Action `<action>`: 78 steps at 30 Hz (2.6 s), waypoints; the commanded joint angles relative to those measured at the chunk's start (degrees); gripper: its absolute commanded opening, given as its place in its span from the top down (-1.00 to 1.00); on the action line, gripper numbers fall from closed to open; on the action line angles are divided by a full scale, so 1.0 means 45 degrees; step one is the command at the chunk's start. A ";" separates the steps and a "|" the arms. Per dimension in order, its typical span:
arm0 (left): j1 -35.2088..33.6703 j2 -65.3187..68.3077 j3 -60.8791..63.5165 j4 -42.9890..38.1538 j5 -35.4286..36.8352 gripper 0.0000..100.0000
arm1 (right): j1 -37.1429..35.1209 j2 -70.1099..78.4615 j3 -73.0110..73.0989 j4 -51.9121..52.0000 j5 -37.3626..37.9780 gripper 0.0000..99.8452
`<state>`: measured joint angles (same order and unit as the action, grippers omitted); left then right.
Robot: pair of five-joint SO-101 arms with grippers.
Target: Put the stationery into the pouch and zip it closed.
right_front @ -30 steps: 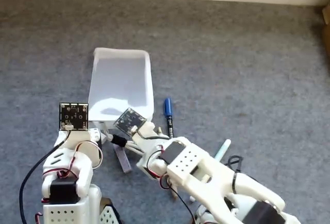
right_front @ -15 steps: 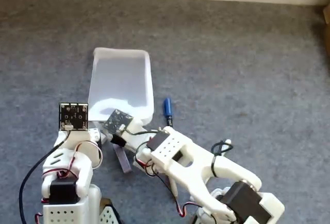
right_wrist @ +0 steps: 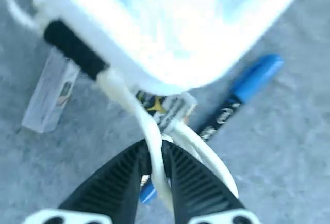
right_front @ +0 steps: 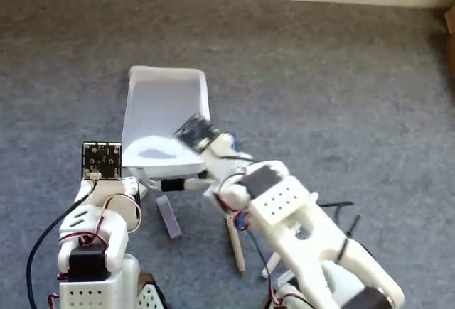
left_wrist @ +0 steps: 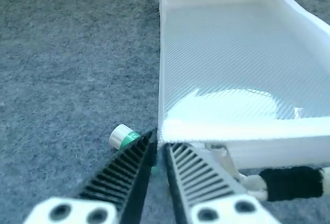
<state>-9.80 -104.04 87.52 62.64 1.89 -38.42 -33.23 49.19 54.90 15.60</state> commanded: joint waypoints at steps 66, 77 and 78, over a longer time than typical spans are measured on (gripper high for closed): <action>-0.0557 -0.0147 -0.0772 -0.0039 0.0117 0.99 | 0.0166 -0.7355 0.0635 0.1885 0.1016 0.47; -0.0596 -0.0127 -0.0811 -0.0020 0.0117 0.99 | -0.1924 -0.7629 0.4855 -0.4386 0.1016 0.47; -0.0596 -0.0127 -0.0811 -0.0020 0.0117 0.99 | -0.1983 -0.7629 0.4991 -0.4679 0.0996 0.47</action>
<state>-11.21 -104.04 87.52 62.73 1.89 -45.63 -66.20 71.08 39.43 19.47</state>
